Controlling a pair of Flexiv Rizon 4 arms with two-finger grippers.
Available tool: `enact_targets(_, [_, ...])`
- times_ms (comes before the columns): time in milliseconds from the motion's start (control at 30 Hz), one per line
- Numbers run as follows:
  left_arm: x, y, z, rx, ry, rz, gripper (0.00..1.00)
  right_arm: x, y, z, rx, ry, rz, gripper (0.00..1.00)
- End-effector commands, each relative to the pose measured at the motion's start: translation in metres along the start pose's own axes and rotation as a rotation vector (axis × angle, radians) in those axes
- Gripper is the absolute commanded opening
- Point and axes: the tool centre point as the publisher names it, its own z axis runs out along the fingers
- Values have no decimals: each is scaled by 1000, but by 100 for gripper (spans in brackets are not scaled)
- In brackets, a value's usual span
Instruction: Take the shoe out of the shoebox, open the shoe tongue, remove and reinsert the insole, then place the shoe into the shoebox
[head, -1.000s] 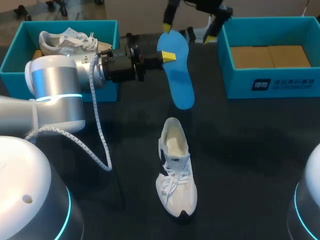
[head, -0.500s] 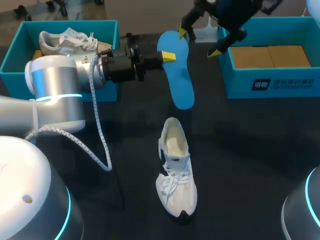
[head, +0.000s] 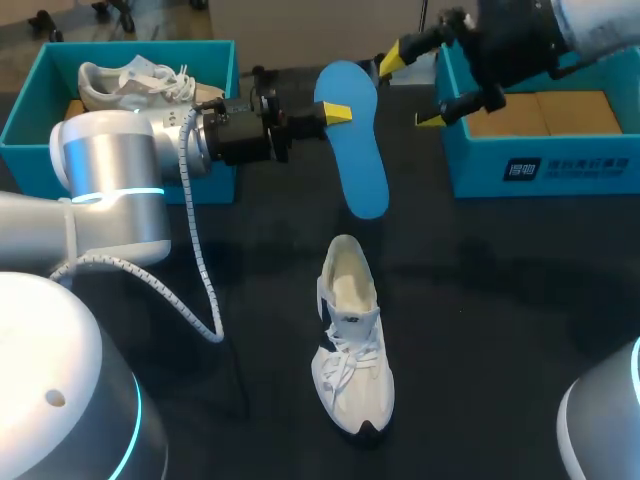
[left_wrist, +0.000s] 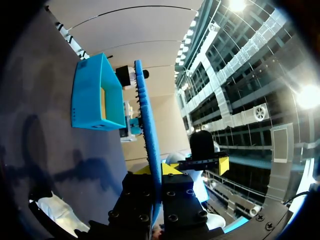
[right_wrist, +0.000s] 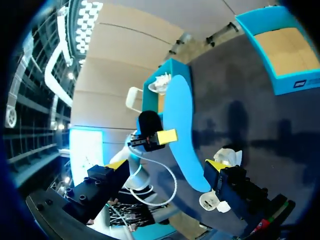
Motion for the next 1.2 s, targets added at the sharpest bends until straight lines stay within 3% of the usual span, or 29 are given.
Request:
enact_targets(33, [0, 1, 0, 0, 1, 1, 0, -10, -1, 4, -7, 384, 7, 100])
enact_targets(600, [0, 0, -1, 0, -4, 11, 0, -25, 2, 8, -1, 459, 15, 100])
enact_targets(900, [7, -8, -11, -3, -31, 192, 0, -28, 3, 10, 7, 478, 22, 100])
enact_targets(1200, [15, -23, -29, -39, -20, 548, 0, -32, 2, 11, -7, 509, 40, 100])
